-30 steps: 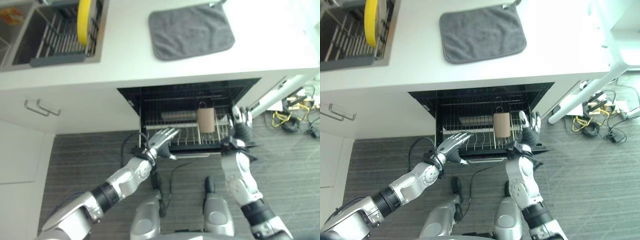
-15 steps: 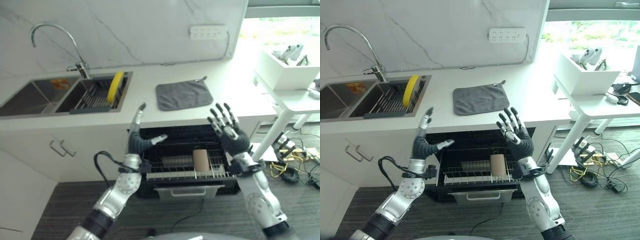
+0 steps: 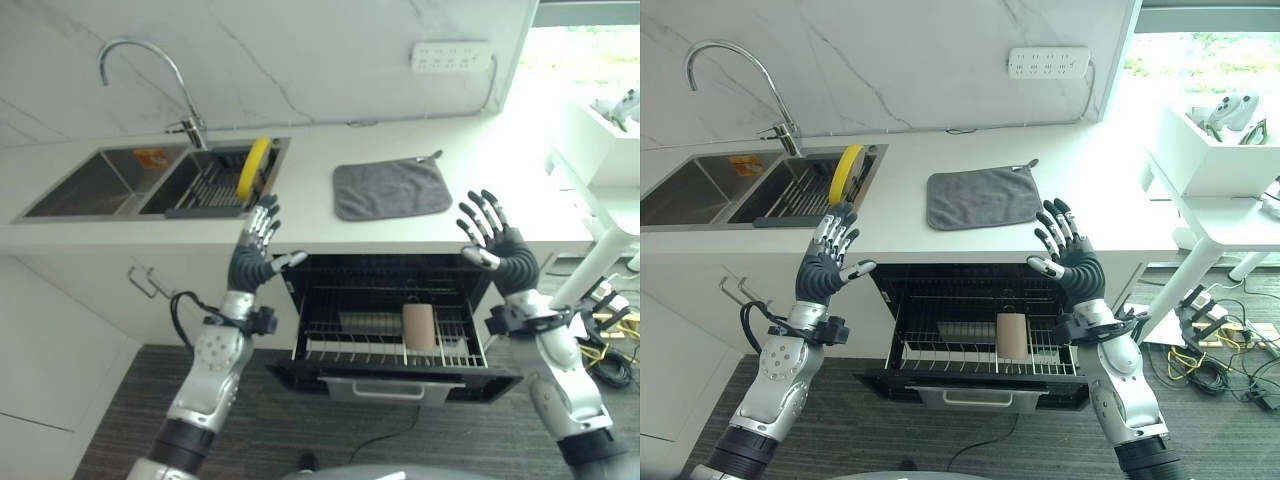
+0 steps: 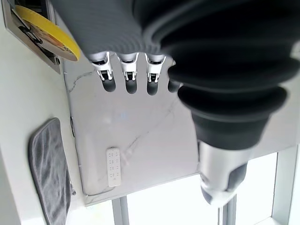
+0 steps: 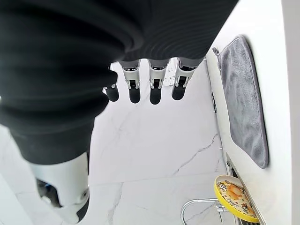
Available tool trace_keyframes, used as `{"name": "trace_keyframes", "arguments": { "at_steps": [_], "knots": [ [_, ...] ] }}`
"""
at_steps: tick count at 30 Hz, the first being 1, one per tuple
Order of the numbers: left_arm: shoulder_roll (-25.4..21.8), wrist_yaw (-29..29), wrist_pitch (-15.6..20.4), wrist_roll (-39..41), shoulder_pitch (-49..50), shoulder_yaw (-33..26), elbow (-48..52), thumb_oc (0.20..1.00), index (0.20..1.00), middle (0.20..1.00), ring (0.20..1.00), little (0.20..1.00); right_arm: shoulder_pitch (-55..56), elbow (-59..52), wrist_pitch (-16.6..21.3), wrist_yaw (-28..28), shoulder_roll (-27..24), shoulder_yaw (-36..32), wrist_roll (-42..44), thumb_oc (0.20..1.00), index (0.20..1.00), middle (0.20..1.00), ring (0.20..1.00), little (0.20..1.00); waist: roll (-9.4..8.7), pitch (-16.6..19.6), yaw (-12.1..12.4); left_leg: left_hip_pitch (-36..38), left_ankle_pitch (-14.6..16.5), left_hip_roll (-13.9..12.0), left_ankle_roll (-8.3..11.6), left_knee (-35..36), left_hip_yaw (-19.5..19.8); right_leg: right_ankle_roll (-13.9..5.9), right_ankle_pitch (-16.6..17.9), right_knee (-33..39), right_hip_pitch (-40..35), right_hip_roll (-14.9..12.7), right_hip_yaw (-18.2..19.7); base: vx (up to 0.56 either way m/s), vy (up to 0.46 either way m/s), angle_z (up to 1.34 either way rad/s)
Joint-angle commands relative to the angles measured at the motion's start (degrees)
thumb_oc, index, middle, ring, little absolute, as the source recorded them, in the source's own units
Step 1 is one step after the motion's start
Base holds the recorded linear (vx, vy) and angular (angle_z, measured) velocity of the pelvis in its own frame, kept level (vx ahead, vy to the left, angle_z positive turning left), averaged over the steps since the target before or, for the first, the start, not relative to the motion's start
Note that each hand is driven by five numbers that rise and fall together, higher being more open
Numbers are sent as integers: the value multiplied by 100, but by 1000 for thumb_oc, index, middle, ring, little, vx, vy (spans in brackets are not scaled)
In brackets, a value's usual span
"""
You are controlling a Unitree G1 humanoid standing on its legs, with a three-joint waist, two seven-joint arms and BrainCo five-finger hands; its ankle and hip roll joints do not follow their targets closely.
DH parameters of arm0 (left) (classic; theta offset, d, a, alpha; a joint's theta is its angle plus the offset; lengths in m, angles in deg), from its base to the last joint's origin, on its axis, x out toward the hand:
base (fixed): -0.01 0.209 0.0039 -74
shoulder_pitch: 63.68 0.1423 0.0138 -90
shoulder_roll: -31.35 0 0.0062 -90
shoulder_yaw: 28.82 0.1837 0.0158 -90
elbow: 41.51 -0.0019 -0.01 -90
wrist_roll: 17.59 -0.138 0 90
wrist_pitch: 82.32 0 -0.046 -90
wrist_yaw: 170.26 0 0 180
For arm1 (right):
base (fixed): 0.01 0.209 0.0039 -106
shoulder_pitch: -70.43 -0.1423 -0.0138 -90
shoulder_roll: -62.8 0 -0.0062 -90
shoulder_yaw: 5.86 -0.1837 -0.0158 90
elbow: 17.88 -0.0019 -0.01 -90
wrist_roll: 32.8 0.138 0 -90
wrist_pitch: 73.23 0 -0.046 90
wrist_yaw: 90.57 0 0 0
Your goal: Place the dishes in the dishwasher.
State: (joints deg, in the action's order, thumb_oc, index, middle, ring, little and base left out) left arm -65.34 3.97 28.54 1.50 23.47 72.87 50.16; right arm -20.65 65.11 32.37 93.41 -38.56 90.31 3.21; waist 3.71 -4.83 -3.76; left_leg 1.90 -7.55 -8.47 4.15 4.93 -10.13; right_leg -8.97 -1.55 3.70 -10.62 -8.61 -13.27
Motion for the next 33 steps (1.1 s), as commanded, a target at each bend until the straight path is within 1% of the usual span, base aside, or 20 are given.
{"name": "trace_keyframes", "arguments": {
  "at_steps": [1, 7, 9, 11, 12, 13, 16, 17, 19, 20, 22, 24, 25, 26, 27, 28, 29, 31, 32, 33],
  "knots": [
    [-286, -162, 154, -34, -1256, 146, -9, 1000, 1000, 1000, 1000, 1000, -1023, -124, 461, -388, 73, -226, 58, 1000, 1000, 1000, 1000, 1000, -403, -31, 47, 365, 953, 118, 158, -427, -98, 185, -30, -85, 413, 268, 174, 36, -35, -3],
    [-287, -212, 87, -126, -1211, 111, 37, 1000, 1000, 1000, 1000, 1000, -1039, -70, 256, -619, 76, -235, -38, 1000, 1000, 1000, 1000, 1000, -415, -7, 77, 393, 999, 179, 114, -437, 53, 237, -126, -158, 394, 367, 260, 30, -35, -2],
    [-279, -208, 178, -174, -1186, 79, 80, 1000, 1000, 1000, 1000, 1000, -868, -166, 187, -721, -41, -325, -340, 1000, 1000, 1000, 1000, 1000, -522, -58, -13, 163, 1291, 338, 79, -1225, -301, 277, -118, -246, 391, 287, 248, 83, -3, 2],
    [-278, -205, 196, -192, -1157, 41, 111, 1000, 1000, 1000, 1000, 1000, -807, -184, 276, -722, -114, -385, -428, 1000, 1000, 1000, 1000, 1000, -554, -92, -24, -36, 1303, 317, 87, -1641, -362, 304, -92, -245, 383, 248, 236, 53, 76, 29],
    [-268, -195, 182, -217, -1136, 15, 152, 1000, 1000, 1000, 1000, 1000, -787, -205, 309, -727, -148, -426, -417, 1000, 1000, 1000, 1000, 1000, -559, -123, -21, -165, 1231, 242, 115, -1837, -327, 326, -79, -244, 382, 248, 257, 55, 250, 39],
    [-260, -219, 122, -254, -1123, 9, 210, 1000, 1000, 1000, 1000, 1000, -806, -205, 313, -700, -190, -491, -310, 1000, 1000, 1000, 1000, 1000, -526, -155, -34, -194, 1022, -44, 184, -1687, -162, 328, -75, -302, 435, 265, 371, 83, 345, 15],
    [-306, -264, 134, -270, -1086, -31, 212, 1000, 1000, 1000, 1000, 1000, -857, -200, 251, -661, -177, -434, -366, 1000, 1000, 1000, 1000, 1000, -421, -169, -19, -123, 508, -477, 354, -1248, 258, 287, -151, -387, 449, 245, 658, 154, 441, -33],
    [-328, -277, 130, -280, -1052, -73, 215, 1000, 1000, 1000, 1000, 1000, -851, -238, 182, -668, -198, -418, -390, 1000, 1000, 1000, 1000, 1000, -374, -161, -27, -25, 396, -650, 402, -1030, 444, 237, -207, -445, 448, 172, 797, 203, 546, -40],
    [-343, -215, 166, -377, -996, -122, 166, 1000, 1000, 1000, 1000, 1000, -797, -372, 58, -777, -281, -500, -369, 1000, 1000, 1000, 1000, 1000, -298, -146, -78, 69, 270, -815, 448, -820, 555, 114, -205, -568, 524, -35, 916, 218, 595, -41],
    [-392, -194, 181, -395, -998, -91, 129, 1000, 1000, 1000, 1000, 1000, -782, -386, 49, -818, -349, -561, -296, 1000, 1000, 1000, 1000, 1000, -285, -143, -118, 198, 511, -770, 446, -727, 416, 21, -214, -672, 560, -197, 851, 222, 593, -46],
    [-403, -79, 99, -457, -1068, 23, 4, 1000, 1000, 1000, 1000, 1000, -654, -425, 49, -994, -320, -711, -227, 1000, 1000, 1000, 1000, 1000, -265, -142, -203, 299, 734, -698, 455, -667, 148, -210, -233, -907, 580, -597, 679, 212, 544, -21],
    [-449, -24, -20, -561, -1174, 150, -29, 1000, 1000, 1000, 1000, 1000, -482, -424, 135, -986, -214, -817, -170, 1000, 1000, 1000, 1000, 1000, -295, -173, -180, 200, 919, -363, 286, -748, 227, -366, -191, -1131, 677, -914, 570, 149, 489, 41],
    [-469, -63, -33, -662, -1131, 162, -24, 1000, 1000, 1000, 1000, 1000, -343, -497, 168, -913, -136, -856, -264, 1000, 1000, 1000, 1000, 1000, -298, -223, -177, 217, 993, -114, 131, -760, 148, -349, 84, -1479, 889, -1158, 378, 128, 581, 56],
    [-513, -138, -39, -716, -1059, 112, -2, 1000, 1000, 1000, 1000, 1000, -298, -602, 124, -844, -85, -877, -275, 1000, 1000, 1000, 1000, 1000, -301, -247, -134, 287, 1025, 24, 24, -688, -81, -369, 314, -1720, 1058, -1267, 109, 104, 743, 25],
    [-653, -236, -1, -704, -1046, 16, 45, 1000, 1000, 1000, 1000, 1000, -463, -631, 35, -930, 13, -740, -302, 1000, 1000, 1000, 1000, 1000, -250, -284, 38, 404, 1011, 169, -112, -412, -469, -379, 201, -2043, 1258, -859, -307, 73, 580, -17],
    [-713, -206, 2, -615, -1141, 13, 6, 1000, 1000, 1000, 1000, 1000, -520, -604, 20, -1019, 21, -644, -373, 1000, 1000, 1000, 1000, 1000, -243, -293, 40, 392, 1001, 224, -142, -389, -483, -327, 26, -2032, 1254, -532, -310, 104, 451, -121],
    [-710, -176, 37, -540, -1227, -1, -61, 1000, 1000, 1000, 1000, 1000, -604, -496, 54, -1081, 67, -553, -488, 1000, 1000, 1000, 1000, 1000, -271, -283, 82, 407, 1005, 315, -180, -331, -573, -176, -159, -1888, 1147, -117, -503, 112, 157, -120],
    [-690, -173, -1, -533, -1237, -11, -34, 1000, 1000, 1000, 1000, 1000, -656, -429, 115, -1126, 81, -510, -528, 1000, 1000, 1000, 1000, 1000, -303, -270, 111, 433, 1015, 398, -199, -275, -622, -94, -190, -1767, 1094, 107, -618, 100, 78, -32],
    [-643, -172, -107, -514, -1224, -12, -1, 1000, 1000, 1000, 1000, 1000, -704, -361, 178, -1107, 82, -479, -520, 1000, 1000, 1000, 1000, 1000, -353, -242, 120, 433, 1030, 557, -227, -241, -582, -15, -188, -1630, 1084, 362, -601, 195, -38, 17],
    [-502, -223, -210, -599, -1243, 35, -91, 1000, 1000, 1000, 1000, 1000, -682, -314, 199, -995, 79, -492, -467, 1000, 1000, 1000, 1000, 1000, -399, -206, 48, 336, 1110, 733, -252, -451, -410, 219, -411, -1285, 936, 613, -360, 208, -81, -3]
  ]
}}
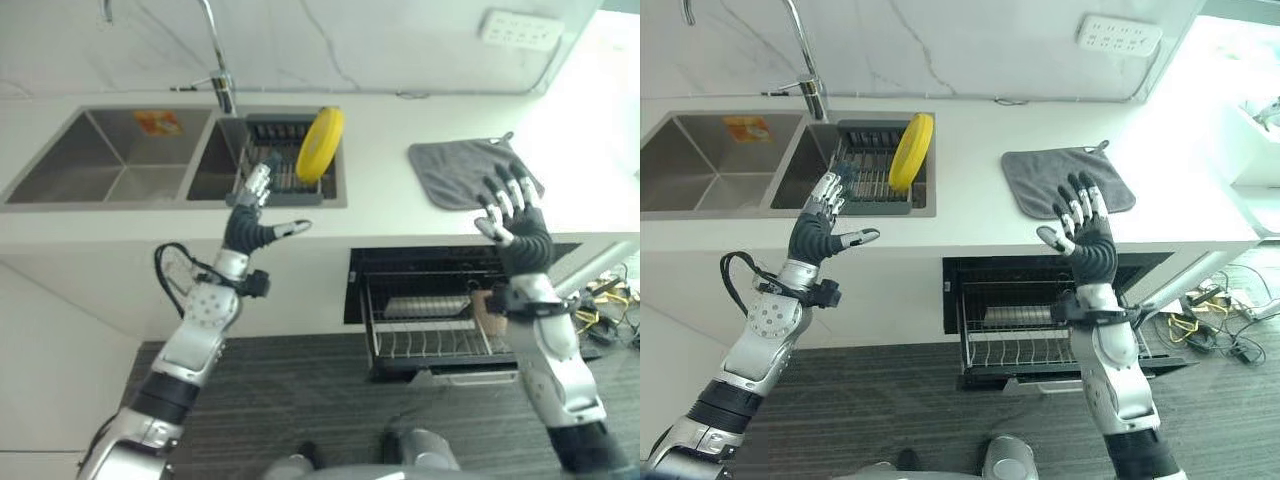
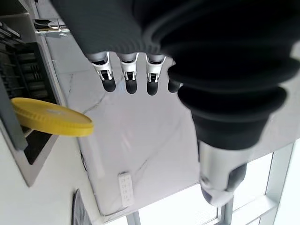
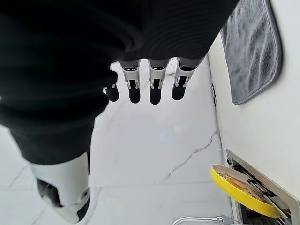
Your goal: Place the dishes in the dishwasher.
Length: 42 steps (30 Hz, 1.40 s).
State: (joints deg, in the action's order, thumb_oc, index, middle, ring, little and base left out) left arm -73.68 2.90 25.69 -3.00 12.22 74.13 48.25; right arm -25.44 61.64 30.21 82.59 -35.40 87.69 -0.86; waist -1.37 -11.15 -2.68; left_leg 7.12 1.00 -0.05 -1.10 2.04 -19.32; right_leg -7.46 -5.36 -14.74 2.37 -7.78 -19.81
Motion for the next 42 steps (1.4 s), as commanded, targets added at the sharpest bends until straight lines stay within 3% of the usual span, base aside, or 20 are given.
{"name": "trace_keyframes", "arguments": {
  "at_steps": [1, 2, 3, 5, 8, 9, 12, 18, 19, 20, 22, 24, 25, 26, 28, 32, 42],
  "knots": [
    [393, -128, 106, -219, -96, -85, 63, 1000, 1000, 1000, 1000, 1000, -198, 39, 413, 103, -239, -223, -44, 1000, 1000, 1000, 1000, 1000, 91, 442, -62, -229, 316, -61, 272, -319, 505, 111, -37, 680, -424, 538, 316, 184, -133, 42],
    [429, -163, 162, -279, -26, -83, 83, 1000, 1000, 1000, 1000, 1000, -206, 49, 441, 101, -254, -202, -39, 1000, 1000, 1000, 1000, 1000, 77, 455, -43, -279, 408, 2, 262, -492, 471, 145, -51, 741, -473, 531, 311, 116, -108, 47],
    [462, -225, 171, -292, 75, -65, 149, 1000, 1000, 1000, 1000, 1000, -245, 82, 501, -5, -302, -172, -93, 1000, 1000, 1000, 1000, 1000, -13, 427, -30, -583, 654, 83, 305, -1285, 396, 251, -84, 818, -589, 477, 410, 112, -97, 34],
    [464, -248, 119, -281, 78, -51, 151, 1000, 1000, 1000, 1000, 1000, -275, 136, 498, 45, -347, -181, 42, 1000, 1000, 1000, 1000, 1000, -56, 348, 0, -1043, 413, -124, 474, -1994, 542, 333, -76, 823, -672, 464, 513, 87, -28, -31],
    [463, -317, 172, -299, 91, -45, 110, 1000, 1000, 1000, 1000, 1000, -333, 203, 514, 155, -311, -134, 3, 1000, 1000, 1000, 1000, 1000, -20, 351, 7, -1070, 270, -420, 499, -1667, 689, 343, -97, 822, -678, 504, 701, 192, 219, -39],
    [363, -341, 241, -154, 264, -174, 192, 1000, 1000, 1000, 1000, 1000, -278, 116, 654, 144, -383, -33, -60, 1000, 1000, 1000, 1000, 1000, 87, 409, 34, -986, -665, -1224, 816, -646, 1238, 267, -162, 965, -811, 494, 1097, 431, 531, -71],
    [321, -223, 316, -164, 404, -235, 217, 1000, 1000, 1000, 1000, 1000, -242, -82, 649, 137, -419, 20, -24, 1000, 1000, 1000, 1000, 1000, 215, 417, 29, -852, -980, -1574, 948, -209, 1607, 155, -77, 1015, -766, 298, 1335, 336, 452, -95],
    [281, -130, 296, -294, 266, 21, -147, 1000, 1000, 1000, 1000, 1000, -266, -158, 902, 616, -301, 62, 805, 1000, 1000, 1000, 1000, 1000, 334, 488, -5, -377, -314, -1188, 902, 36, 1527, -232, 137, 991, -638, -326, 1268, 265, 291, -86],
    [320, -26, 231, -421, 109, 212, -287, 1000, 1000, 1000, 1000, 1000, -204, -235, 1018, 445, -114, 59, 457, 1000, 1000, 1000, 1000, 1000, 337, 509, 7, -366, -163, -864, 676, 58, 1547, -389, 146, 802, -568, -645, 1288, 259, 282, -76],
    [320, -32, 232, -425, 100, 223, -298, 1000, 1000, 1000, 1000, 1000, -200, -239, 1022, 438, -109, 58, 446, 1000, 1000, 1000, 1000, 1000, 330, 509, 12, -367, -157, -844, 664, 57, 1548, -396, 143, 789, -562, -662, 1292, 248, 273, -24],
    [358, 17, 156, -361, 22, 336, -502, 1000, 1000, 1000, 1000, 1000, -149, -293, 1055, 383, 7, 70, 452, 1000, 1000, 1000, 1000, 1000, 323, 485, 17, -314, -62, -589, 447, 112, 1469, -482, 319, 505, -355, -838, 1249, 110, 188, 28],
    [319, 25, 104, -541, 111, 311, -453, 1000, 1000, 1000, 1000, 1000, -191, -374, 945, 582, 163, 130, 472, 1000, 1000, 1000, 1000, 1000, 316, 410, 127, -152, 18, -595, 415, 216, 1018, -578, 553, 261, -174, -972, 680, -6, 107, -64],
    [206, 81, 5, -502, 227, 138, -201, 1000, 1000, 1000, 1000, 1000, -325, -319, 918, 636, 207, 294, 418, 1000, 1000, 1000, 1000, 1000, 325, 376, 350, -169, 27, -658, 468, 194, 572, -615, 526, 424, -251, -1068, 34, -127, 2, -106],
    [189, 88, 27, -463, 248, 87, -167, 1000, 1000, 1000, 1000, 1000, -368, -278, 954, 615, 234, 375, 338, 1000, 1000, 1000, 1000, 1000, 318, 365, 392, -175, 30, -651, 441, 198, 503, -611, 624, 477, -267, -1118, -65, -149, -27, -142],
    [135, 43, 112, -274, 293, 42, -182, 1000, 1000, 1000, 1000, 1000, -446, -171, 1054, 397, 313, 556, 122, 1000, 1000, 1000, 1000, 1000, 298, 386, 511, -236, 47, -610, 387, 209, 521, -515, 554, 657, -332, -1082, -192, -90, -98, -131],
    [209, 98, 177, -324, 497, -31, -125, 1000, 1000, 1000, 1000, 1000, -455, -196, 856, 331, 306, 576, 126, 1000, 1000, 1000, 1000, 1000, 254, 432, 567, -264, -24, -724, 432, 183, 425, -479, 481, 914, -496, -984, -283, -42, -80, -1],
    [330, -41, 183, -421, 355, 65, -165, 1000, 1000, 1000, 1000, 1000, -750, 92, 505, 569, 116, 579, 410, 1000, 1000, 1000, 1000, 1000, 154, 536, 520, -575, -547, -1386, 823, 173, 164, -206, 203, 1252, -922, -487, -344, -42, -106, 2]
  ]
}}
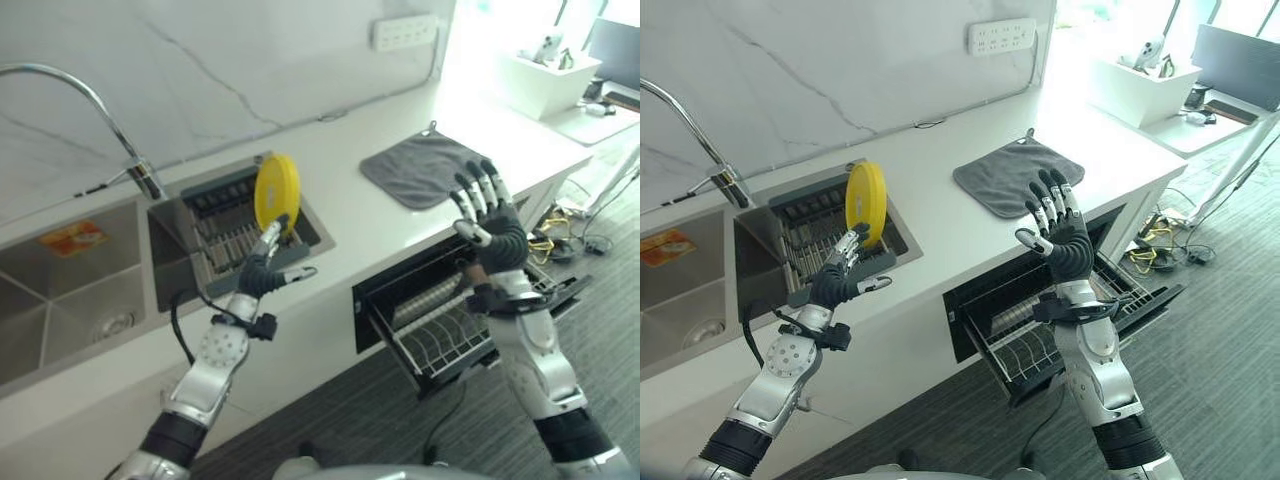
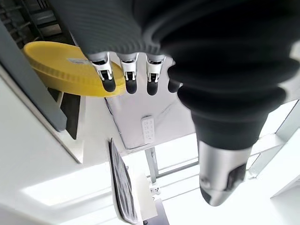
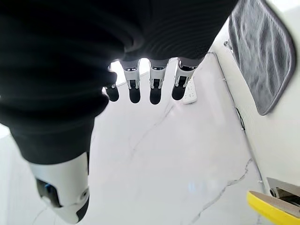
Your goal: Place the dishes in the dishwasher.
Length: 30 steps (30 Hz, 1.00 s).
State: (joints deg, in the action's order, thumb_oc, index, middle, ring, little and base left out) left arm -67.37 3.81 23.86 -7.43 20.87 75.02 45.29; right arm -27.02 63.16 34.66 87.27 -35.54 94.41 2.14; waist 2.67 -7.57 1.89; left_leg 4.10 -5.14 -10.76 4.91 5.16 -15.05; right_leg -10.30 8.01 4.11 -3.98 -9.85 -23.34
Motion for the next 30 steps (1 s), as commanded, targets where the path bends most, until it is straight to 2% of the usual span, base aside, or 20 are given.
{"name": "trace_keyframes", "arguments": {
  "at_steps": [1, 3, 5, 6, 7, 8, 9, 10, 11, 15, 22, 30],
  "knots": [
    [-307, -176, 385, 52, -564, -19, 76, 1000, 1000, 1000, 1000, 1000, -649, -10, 19, 99, 125, -47, 137, 1000, 1000, 1000, 1000, 1000, -249, 169, 49, -318, 52, -347, 245, -204, -248, 126, -1164, -620, -308, -205, 53, -11, -73, 18],
    [-312, -231, 395, 96, -599, -24, 42, 1000, 1000, 1000, 1000, 1000, -703, 3, -50, 94, 108, 4, 147, 1000, 1000, 1000, 1000, 1000, -257, 143, 26, -387, 157, -296, 234, -470, -165, 203, -1195, -607, -325, -91, 132, 23, -74, 11],
    [-331, -233, 461, 198, -529, -85, 92, 1000, 1000, 1000, 1000, 1000, -712, -12, -95, 95, 77, 34, 57, 1000, 1000, 1000, 1000, 1000, -298, 87, 60, -526, 500, -38, 164, -1028, 59, 282, -1194, -584, -326, -40, 264, 73, -26, 27],
    [-310, -202, 513, 218, -367, -181, 243, 1000, 1000, 1000, 1000, 1000, -788, -9, -157, 62, 48, 92, -12, 1000, 1000, 1000, 1000, 1000, -280, 17, 194, -817, 438, 4, 227, -1174, 427, 297, -1118, -447, -334, -26, 435, 65, 31, 48],
    [-308, -201, 511, 218, -362, -187, 248, 1000, 1000, 1000, 1000, 1000, -794, -5, -156, 61, 47, 98, -12, 1000, 1000, 1000, 1000, 1000, -277, 18, 190, -812, 427, 1, 231, -1159, 428, 300, -1112, -438, -336, -20, 434, 152, 235, 33],
    [-299, -234, 532, 190, -307, -178, 312, 1000, 1000, 1000, 1000, 1000, -985, 130, -160, -23, 163, 256, -237, 1000, 1000, 1000, 1000, 1000, -174, -31, 251, -798, 64, -245, 361, -699, 464, 268, -1105, -402, -369, -90, 362, 128, 217, 24],
    [-289, -256, 502, 199, -312, -154, 308, 1000, 1000, 1000, 1000, 1000, -984, 128, -186, -34, 187, 272, -261, 1000, 1000, 1000, 1000, 1000, -170, -25, 261, -774, 52, -250, 375, -642, 471, 246, -1093, -409, -377, -120, 339, 274, 389, 3],
    [-238, -420, 532, 156, -360, -93, 213, 1000, 1000, 1000, 1000, 1000, -844, 63, -198, 94, 172, 325, -242, 1000, 1000, 1000, 1000, 1000, -148, 61, 252, -563, 14, -268, 352, -364, 382, 133, -1068, -526, -345, -314, 149, 270, 283, -18],
    [-248, -558, 598, 125, -373, -102, 172, 1000, 1000, 1000, 1000, 1000, -759, -22, -261, 157, 139, 340, -289, 1000, 1000, 1000, 1000, 1000, -141, 104, 267, -424, 91, -207, 312, -308, 369, 68, -1050, -608, -307, -465, 44, 289, 286, -32],
    [-270, -522, 711, 18, -254, -214, 233, 1000, 1000, 1000, 1000, 1000, -877, 36, -389, -35, 219, 359, -360, 1000, 1000, 1000, 1000, 1000, -192, 162, 462, -292, 297, -5, 212, -347, 508, 7, -1055, -676, -334, -612, -30, 158, 66, -14],
    [-401, -453, 658, -22, -198, -318, 513, 1000, 1000, 1000, 1000, 1000, -1258, 531, -504, -689, 399, 233, -316, 1000, 1000, 1000, 1000, 1000, -220, 190, 720, -230, 407, 113, 131, -369, 624, -11, -1044, -620, -444, -656, -119, 75, 12, 23],
    [-527, -152, 602, 134, -231, -276, 632, 1000, 1000, 1000, 1000, 1000, -1972, 1322, -709, -1008, 339, 38, -277, 1000, 1000, 1000, 1000, 1000, -277, 165, 961, -235, 436, 150, 104, -376, 700, -12, -1008, -561, -513, -673, -268, 60, 25, 3]
  ]
}}
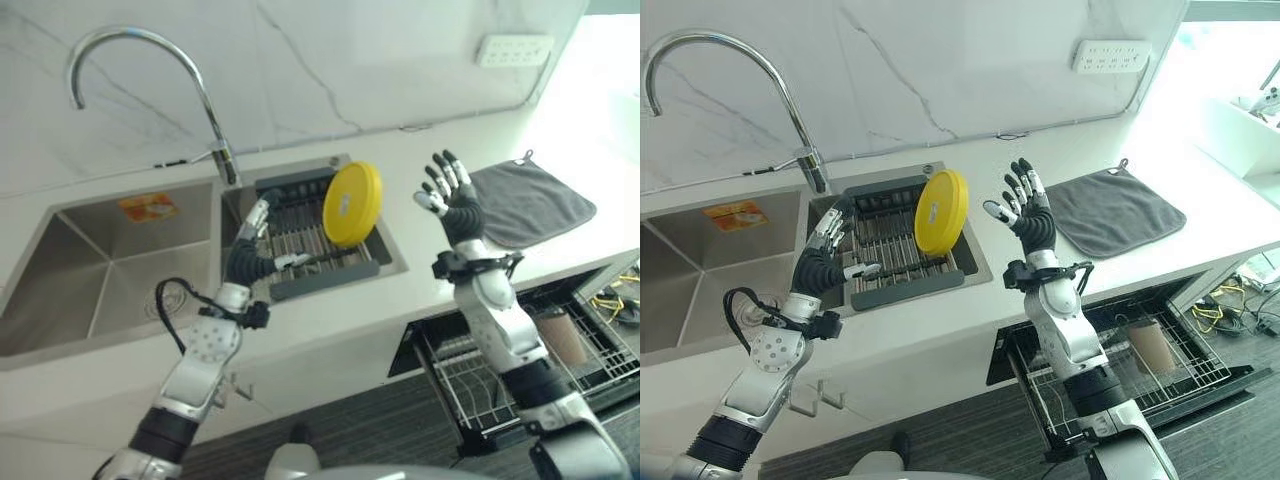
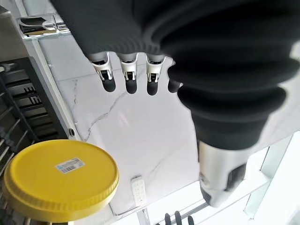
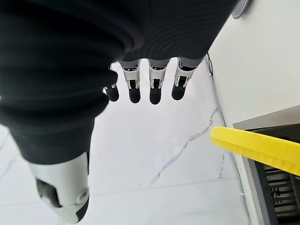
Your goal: Place the dishes in the dishwasher.
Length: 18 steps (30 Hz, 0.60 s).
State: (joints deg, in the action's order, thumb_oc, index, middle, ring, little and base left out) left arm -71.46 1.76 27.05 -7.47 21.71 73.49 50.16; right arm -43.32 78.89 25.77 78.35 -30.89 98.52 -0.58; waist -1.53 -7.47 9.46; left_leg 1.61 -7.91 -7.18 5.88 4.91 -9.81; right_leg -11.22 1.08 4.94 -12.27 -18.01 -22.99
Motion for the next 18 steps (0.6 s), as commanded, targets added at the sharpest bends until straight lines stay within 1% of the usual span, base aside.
{"name": "trace_keyframes", "arguments": {
  "at_steps": [1, 2, 5, 7, 9, 11, 14, 15, 18],
  "knots": [
    [-143, 117, 287, 161, -324, -99, 141, 1000, 1000, 1000, 1000, 1000, -433, -176, 137, -159, -166, -458, 27, 1000, 1000, 1000, 1000, 1000, 138, 147, 230, 13, 715, -209, 6, -351, 185, 78, -311, -644, 309, 141, -317, 60, 20, 12],
    [-169, 192, 296, 192, -334, -77, 120, 1000, 1000, 1000, 1000, 1000, -526, -94, 34, -186, -208, -501, 72, 1000, 1000, 1000, 1000, 1000, 136, 149, 261, 15, 717, -202, 3, -340, 192, 73, -304, -644, 306, 126, -344, 47, 11, 8],
    [-181, 205, 306, 179, -344, -41, 105, 1000, 1000, 1000, 1000, 1000, -592, 21, -63, -175, -239, -510, 191, 1000, 1000, 1000, 1000, 1000, 134, 140, 282, 24, 714, -206, 3, -332, 183, 68, -298, -647, 296, 109, -374, 39, 6, 6],
    [-201, 240, 301, 212, -355, -28, 111, 1000, 1000, 1000, 1000, 1000, -629, 140, -13, -233, -237, -506, 298, 1000, 1000, 1000, 1000, 1000, 134, 136, 303, 36, 708, -209, 5, -321, 183, 60, -289, -650, 293, 99, -392, 56, 2, 8],
    [-225, 297, 316, 257, -403, 22, 106, 1000, 1000, 1000, 1000, 1000, -721, 371, 36, -296, -160, -545, 758, 1000, 1000, 1000, 1000, 1000, 149, 122, 345, 40, 708, -206, 2, -325, 209, 57, -285, -651, 276, 91, -405, 84, -2, 4],
    [-239, 316, 363, 250, -443, 66, 110, 1000, 1000, 1000, 1000, 1000, -832, 656, 73, -311, -123, -586, 844, 1000, 1000, 1000, 1000, 1000, 171, 109, 381, 44, 707, -200, 0, -323, 227, 57, -283, -652, 264, 86, -421, 73, 6, 1],
    [-282, 354, 416, 286, -474, 97, 145, 1000, 1000, 1000, 1000, 1000, -955, 927, 36, -275, -162, -626, 953, 1000, 1000, 1000, 1000, 1000, 193, 93, 423, 40, 704, -196, 6, -318, 253, 51, -283, -655, 252, 80, -442, 74, 6, 3],
    [-325, 364, 496, 279, -476, 105, 186, 1000, 1000, 1000, 1000, 1000, -1020, 1092, -8, -205, -208, -653, 1027, 1000, 1000, 1000, 1000, 1000, 201, 74, 458, 17, 706, -183, 8, -327, 288, 46, -283, -662, 252, 70, -460, 99, -13, 6],
    [-450, 520, 568, 415, -538, 59, 346, 1000, 1000, 1000, 1000, 1000, -1265, 1493, -65, -54, -329, -705, 1275, 1000, 1000, 1000, 1000, 1000, 216, -1, 603, -125, 685, -119, 0, -348, 452, 22, -300, -693, 262, 35, -508, 88, -18, 22]
  ]
}}
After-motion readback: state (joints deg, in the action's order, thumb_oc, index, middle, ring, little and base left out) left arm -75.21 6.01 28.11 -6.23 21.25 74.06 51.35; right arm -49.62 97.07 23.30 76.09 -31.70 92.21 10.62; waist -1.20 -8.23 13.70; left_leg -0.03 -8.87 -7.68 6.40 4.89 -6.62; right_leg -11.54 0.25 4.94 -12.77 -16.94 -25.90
